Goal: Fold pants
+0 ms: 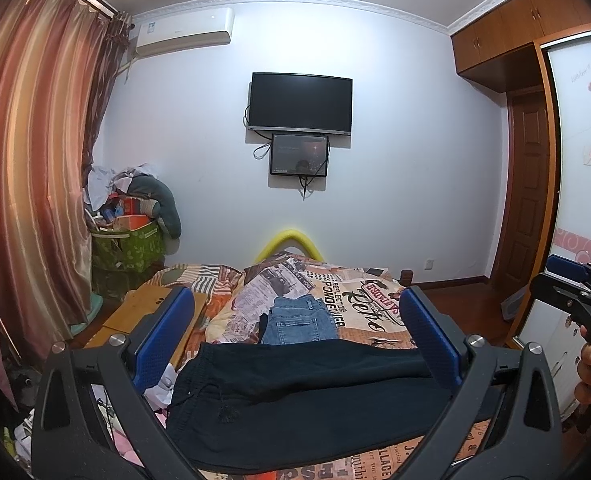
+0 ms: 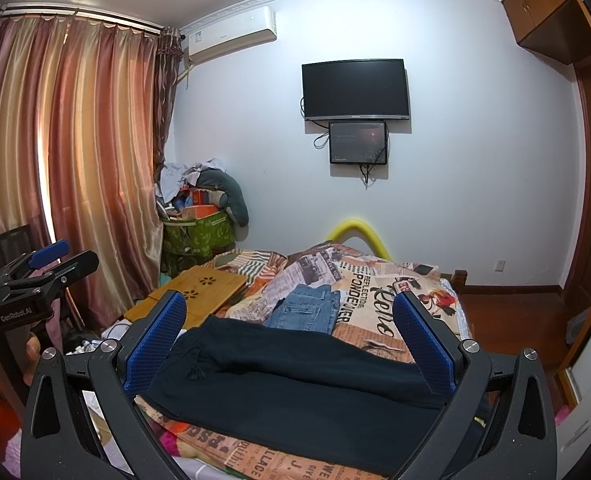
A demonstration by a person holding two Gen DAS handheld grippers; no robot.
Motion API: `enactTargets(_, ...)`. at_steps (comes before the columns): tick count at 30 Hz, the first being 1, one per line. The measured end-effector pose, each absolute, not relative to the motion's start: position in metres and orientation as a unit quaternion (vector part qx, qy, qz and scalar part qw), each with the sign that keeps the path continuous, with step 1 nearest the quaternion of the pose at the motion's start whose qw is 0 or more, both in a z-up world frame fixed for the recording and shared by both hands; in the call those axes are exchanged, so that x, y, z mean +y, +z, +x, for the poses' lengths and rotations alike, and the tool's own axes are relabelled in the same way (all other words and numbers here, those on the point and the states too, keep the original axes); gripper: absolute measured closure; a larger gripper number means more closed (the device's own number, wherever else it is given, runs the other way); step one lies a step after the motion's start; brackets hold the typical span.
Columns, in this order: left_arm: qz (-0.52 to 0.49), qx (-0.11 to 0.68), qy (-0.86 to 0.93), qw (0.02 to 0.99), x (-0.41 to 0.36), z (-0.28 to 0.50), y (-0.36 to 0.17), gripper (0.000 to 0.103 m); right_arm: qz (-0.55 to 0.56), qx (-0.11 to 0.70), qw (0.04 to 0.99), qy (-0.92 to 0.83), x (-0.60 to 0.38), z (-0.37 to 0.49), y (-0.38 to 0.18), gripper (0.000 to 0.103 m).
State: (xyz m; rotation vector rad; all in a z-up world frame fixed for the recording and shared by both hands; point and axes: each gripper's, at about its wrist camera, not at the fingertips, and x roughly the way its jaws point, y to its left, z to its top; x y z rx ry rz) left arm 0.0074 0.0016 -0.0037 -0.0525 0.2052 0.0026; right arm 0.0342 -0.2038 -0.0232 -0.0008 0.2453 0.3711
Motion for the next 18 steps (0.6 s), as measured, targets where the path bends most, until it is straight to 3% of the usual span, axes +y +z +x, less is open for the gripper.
enactTargets(18,-0.035,0.114,-0.002,0.993,0.0029,0.0169,-0.0077,0.000,-0.001,0.130,0.975,0.182,-0.2030,0.0420,-0.0281,0.000)
